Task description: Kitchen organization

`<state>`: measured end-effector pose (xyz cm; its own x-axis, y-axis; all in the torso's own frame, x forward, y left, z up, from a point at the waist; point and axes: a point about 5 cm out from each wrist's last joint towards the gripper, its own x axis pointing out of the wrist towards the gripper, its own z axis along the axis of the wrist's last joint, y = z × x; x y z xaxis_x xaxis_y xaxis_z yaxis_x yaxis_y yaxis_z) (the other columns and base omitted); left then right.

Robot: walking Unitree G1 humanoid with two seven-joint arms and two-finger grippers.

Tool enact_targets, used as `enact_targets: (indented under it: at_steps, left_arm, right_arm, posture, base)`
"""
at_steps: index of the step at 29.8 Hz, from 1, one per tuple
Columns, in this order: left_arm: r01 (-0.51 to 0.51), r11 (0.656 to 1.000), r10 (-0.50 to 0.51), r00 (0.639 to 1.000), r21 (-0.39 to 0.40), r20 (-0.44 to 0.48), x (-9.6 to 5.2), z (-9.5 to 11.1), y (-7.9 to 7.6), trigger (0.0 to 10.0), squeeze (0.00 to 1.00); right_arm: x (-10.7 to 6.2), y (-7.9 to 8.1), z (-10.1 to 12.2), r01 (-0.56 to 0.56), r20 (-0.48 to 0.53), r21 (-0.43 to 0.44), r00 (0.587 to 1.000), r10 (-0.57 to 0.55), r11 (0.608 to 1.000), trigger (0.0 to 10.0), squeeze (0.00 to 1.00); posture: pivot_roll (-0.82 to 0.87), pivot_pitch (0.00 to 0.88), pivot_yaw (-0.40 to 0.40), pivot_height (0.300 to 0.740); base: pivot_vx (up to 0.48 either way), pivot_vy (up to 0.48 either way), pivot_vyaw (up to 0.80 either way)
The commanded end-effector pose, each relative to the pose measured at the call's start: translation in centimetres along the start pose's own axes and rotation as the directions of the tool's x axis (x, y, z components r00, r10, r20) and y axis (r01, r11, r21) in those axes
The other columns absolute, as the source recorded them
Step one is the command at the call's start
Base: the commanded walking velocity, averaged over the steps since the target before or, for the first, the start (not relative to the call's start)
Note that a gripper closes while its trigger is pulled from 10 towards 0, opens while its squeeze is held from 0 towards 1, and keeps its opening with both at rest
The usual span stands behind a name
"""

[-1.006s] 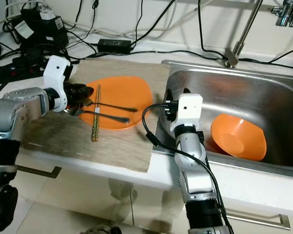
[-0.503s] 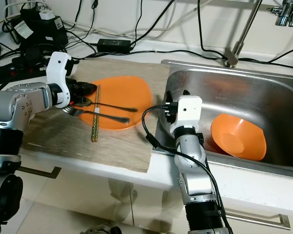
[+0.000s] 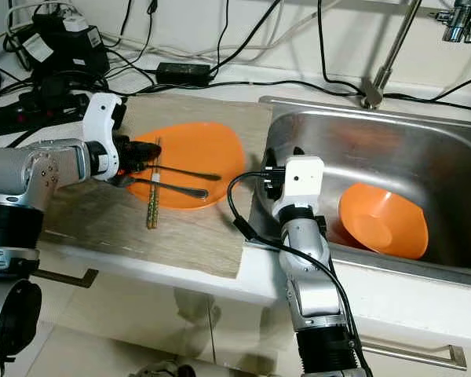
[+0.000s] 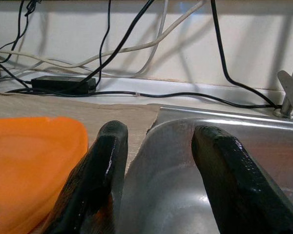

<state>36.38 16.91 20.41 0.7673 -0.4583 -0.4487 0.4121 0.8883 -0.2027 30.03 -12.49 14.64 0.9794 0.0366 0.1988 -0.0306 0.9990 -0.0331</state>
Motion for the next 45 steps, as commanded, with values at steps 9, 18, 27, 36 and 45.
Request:
enact_targets:
  at_steps: [9,18,27,36,45]
  left_arm:
    - [-0.013,1.0,0.014,0.999,0.014,-0.047,0.4,0.0,-0.1,10.0,0.0]
    - [-0.02,0.999,0.022,0.998,0.041,-0.056,0.8,-0.4,-0.5,10.0,1.0]
    - [-0.028,0.998,0.031,0.998,0.058,-0.053,0.9,-0.2,-0.5,10.0,1.0]
    - [-0.044,0.996,0.05,0.996,0.076,-0.073,1.0,-0.7,-0.2,10.0,0.14]
    - [-0.055,0.997,0.061,0.992,0.059,-0.113,1.7,-1.7,0.0,10.0,0.0]
  right_arm:
    - [-0.2,0.5,0.1,-0.013,-0.005,0.001,1.0,0.013,1.0,10.0,0.0]
    - [-0.1,0.7,0.1,-0.015,-0.006,0.005,1.0,0.015,1.0,10.0,0.0]
    - [-0.2,0.7,0.0,-0.018,-0.01,0.003,1.0,0.018,1.0,10.0,0.0]
    - [-0.2,0.7,0.0,-0.022,-0.011,0.001,1.0,0.022,1.0,10.0,0.0]
    - [-0.2,0.8,-0.1,-0.028,-0.013,0.0,1.0,0.028,1.0,10.0,0.0]
  posture:
    - [0.07,0.0,0.027,0.74]
    - [0.07,0.0,0.028,0.74]
    - [0.07,0.003,0.026,0.74]
    - [0.07,0.0,0.026,0.74]
    - [0.07,0.0,0.025,0.74]
  base:
    - [0.0,0.0,0.0]
    - [0.0,0.0,0.0]
    - [0.0,0.0,0.0]
    - [0.0,0.0,0.0]
    - [0.0,0.0,0.0]
